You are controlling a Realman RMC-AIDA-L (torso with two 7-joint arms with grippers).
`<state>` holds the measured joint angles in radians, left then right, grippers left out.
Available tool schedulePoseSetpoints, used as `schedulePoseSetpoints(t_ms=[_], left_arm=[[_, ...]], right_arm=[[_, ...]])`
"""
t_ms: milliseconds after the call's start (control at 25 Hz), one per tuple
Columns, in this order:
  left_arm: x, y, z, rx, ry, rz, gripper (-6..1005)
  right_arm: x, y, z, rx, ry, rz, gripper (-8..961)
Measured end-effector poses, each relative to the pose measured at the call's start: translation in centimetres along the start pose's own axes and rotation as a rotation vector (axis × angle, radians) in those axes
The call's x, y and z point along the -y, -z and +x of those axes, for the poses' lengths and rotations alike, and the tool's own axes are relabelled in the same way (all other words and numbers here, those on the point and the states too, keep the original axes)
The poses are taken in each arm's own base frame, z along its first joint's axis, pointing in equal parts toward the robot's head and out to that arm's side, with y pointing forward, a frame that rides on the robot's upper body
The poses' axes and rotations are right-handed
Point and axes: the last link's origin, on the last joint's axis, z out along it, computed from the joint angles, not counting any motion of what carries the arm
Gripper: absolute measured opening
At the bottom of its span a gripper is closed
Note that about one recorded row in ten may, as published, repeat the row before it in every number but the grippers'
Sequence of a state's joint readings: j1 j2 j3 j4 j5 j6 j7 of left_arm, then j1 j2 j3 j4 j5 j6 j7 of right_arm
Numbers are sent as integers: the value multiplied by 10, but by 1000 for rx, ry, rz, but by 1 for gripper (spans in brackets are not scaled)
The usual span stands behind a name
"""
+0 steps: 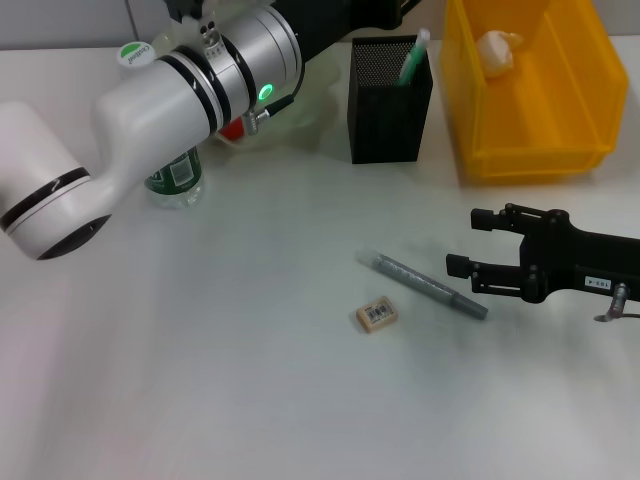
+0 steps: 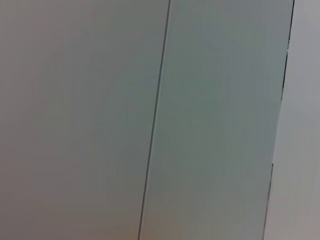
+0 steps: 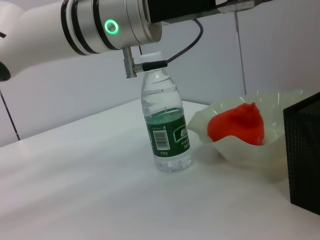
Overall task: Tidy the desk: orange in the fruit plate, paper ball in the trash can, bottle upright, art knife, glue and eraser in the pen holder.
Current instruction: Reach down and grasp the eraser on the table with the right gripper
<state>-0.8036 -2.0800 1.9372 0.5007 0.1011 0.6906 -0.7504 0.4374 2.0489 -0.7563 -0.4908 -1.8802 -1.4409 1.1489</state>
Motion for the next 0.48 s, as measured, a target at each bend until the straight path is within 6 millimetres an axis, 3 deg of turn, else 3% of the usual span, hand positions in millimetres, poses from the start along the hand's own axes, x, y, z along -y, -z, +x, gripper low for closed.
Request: schedulePoseSetpoints(t_ms=[480], left_arm=[[-5,4,1,-24,15,-31,533]], right_arm=[[0,0,0,5,-3,4,771]])
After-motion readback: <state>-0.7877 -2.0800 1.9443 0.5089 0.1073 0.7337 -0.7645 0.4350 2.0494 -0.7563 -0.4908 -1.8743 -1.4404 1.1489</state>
